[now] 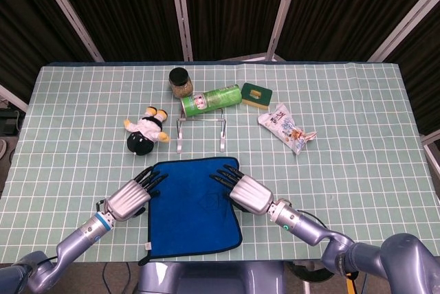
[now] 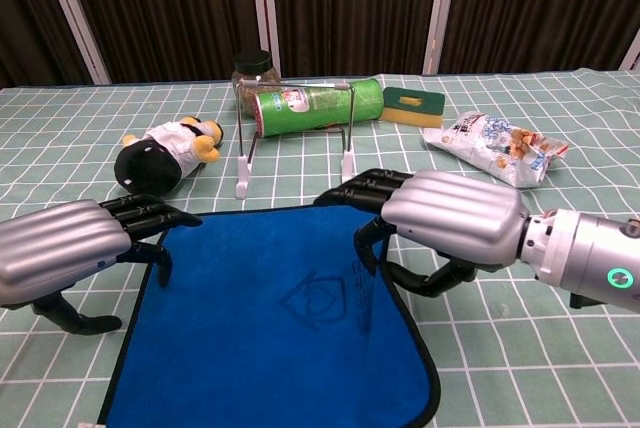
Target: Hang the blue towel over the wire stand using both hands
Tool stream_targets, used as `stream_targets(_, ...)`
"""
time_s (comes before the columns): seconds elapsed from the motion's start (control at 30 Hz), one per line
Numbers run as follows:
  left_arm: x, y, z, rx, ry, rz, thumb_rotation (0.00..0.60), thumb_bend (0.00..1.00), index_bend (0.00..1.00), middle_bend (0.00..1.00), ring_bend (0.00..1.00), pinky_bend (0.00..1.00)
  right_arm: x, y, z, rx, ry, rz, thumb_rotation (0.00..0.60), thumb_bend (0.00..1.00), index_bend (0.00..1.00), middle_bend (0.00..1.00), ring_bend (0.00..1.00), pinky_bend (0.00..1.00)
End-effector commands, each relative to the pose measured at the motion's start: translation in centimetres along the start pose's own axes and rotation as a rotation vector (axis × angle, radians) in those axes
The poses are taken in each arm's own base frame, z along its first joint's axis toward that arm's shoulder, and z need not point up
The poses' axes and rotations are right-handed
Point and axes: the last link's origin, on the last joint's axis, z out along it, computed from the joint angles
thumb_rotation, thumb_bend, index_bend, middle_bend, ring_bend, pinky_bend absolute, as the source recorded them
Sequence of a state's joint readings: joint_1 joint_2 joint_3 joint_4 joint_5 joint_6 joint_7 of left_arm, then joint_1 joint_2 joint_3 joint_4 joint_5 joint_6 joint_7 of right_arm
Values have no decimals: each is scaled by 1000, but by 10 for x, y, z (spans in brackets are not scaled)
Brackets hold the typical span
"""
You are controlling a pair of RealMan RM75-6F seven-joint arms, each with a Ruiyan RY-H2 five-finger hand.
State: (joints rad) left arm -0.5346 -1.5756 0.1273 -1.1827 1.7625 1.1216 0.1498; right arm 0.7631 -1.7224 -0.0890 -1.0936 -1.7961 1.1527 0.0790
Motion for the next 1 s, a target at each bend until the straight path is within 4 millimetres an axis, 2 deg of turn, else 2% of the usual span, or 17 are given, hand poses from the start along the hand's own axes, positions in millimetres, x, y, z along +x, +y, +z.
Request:
stream_targets(0.03,0,1,2,-1,0,-3,600,273,388,0,0,0,0,0,0,0,-1,-1,600,516,632,30,0,0)
stream_targets(0.27,3,8,11,-20,17,-3,600,276,392,0,0,0,0,0,-1,0,-4,-2,600,517,632,31,0,0)
stream_targets(0.6,4,13,14,-36,6,9,600,320,425,0,0,0,3,-1,0,6,3,-5,600,516,632,33,0,0)
stream_targets(0.87,5,17,17,-43,11,8,600,437,431,0,0,0,5,0,-1,2,3,-9,600,516,632,36,0,0)
stream_targets(1.0,6,16,18,-37,20,-2,600,479,496,0,0,0,5,-1,-2,3,5,-7,600,516,634,38,0,0)
